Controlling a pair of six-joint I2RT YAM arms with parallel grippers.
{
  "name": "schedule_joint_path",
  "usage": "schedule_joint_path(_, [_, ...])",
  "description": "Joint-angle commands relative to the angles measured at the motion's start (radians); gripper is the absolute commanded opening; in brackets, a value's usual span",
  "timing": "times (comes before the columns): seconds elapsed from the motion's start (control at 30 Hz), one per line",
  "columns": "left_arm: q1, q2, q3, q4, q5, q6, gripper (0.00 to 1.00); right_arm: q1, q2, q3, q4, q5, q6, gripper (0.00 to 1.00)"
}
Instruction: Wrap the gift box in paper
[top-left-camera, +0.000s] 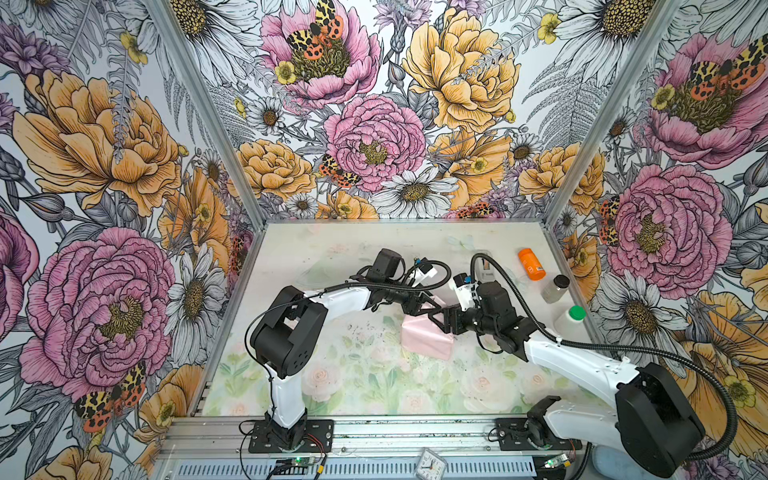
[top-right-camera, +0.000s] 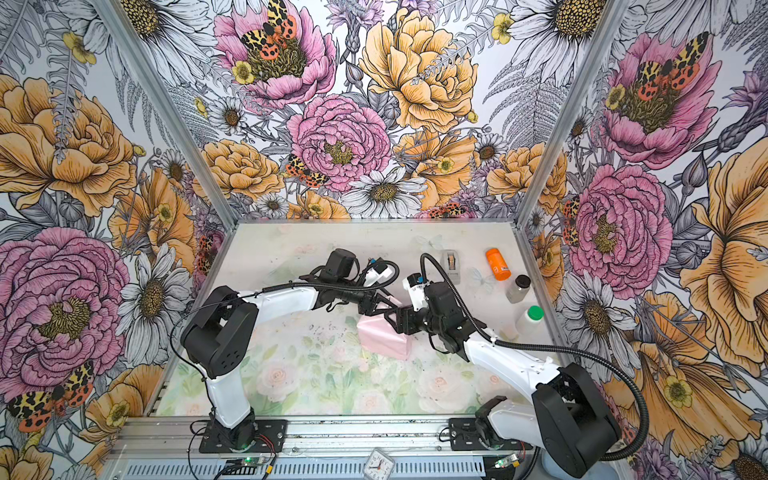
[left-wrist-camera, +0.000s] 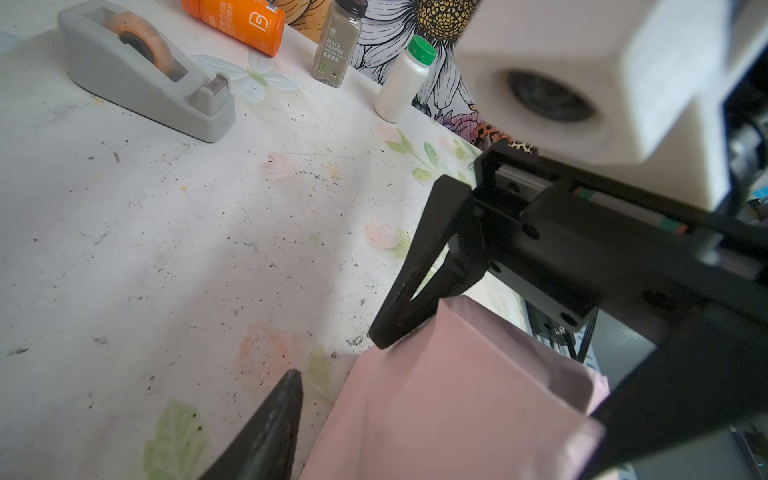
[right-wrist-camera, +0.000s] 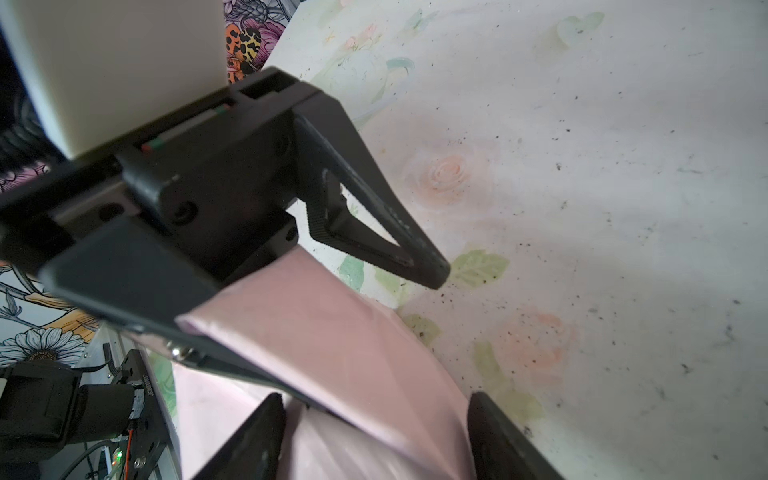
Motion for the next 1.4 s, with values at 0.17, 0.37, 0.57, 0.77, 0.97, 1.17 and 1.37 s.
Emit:
schedule_joint_path(0.17, [-0.011,-0.008,-0.02,-0.07,-0.011,0.05,0.5,-0.011,-0.243,0.043,-0.255,0.029,0.03,0.71])
schedule_joint_path(0.37, [-0.011,-0.021,-0.031,-0.068,-0.017,0.046,0.44,-0.01,-0.437,-0.004,-0.351,0.002,0.186,0.64])
schedule_joint_path(0.57, [-0.011,-0.033,-0.052,-0.048,-0.022,0.033,0.38,0.041,-0.458,-0.068,-0.348,-0.12,0.287,0.52])
schedule_joint_path(0.77, [-0.006,-0.07,-0.078,-0.006,-0.03,-0.009,0.34,0.08,-0.489,-0.133,-0.327,-0.153,0.324,0.5])
schedule_joint_path(0.97, [0.0,-0.077,-0.094,0.022,-0.043,-0.039,0.32,0.091,-0.424,-0.19,-0.219,-0.161,0.356,0.5])
schedule_joint_path(1.17, [0.001,-0.094,-0.11,0.041,-0.099,-0.058,0.31,0.11,-0.32,-0.202,-0.087,-0.112,0.384,0.46])
schedule_joint_path(1.37, [0.013,-0.141,-0.147,0.07,-0.169,-0.089,0.29,0.11,-0.219,-0.203,-0.009,-0.004,0.398,0.43])
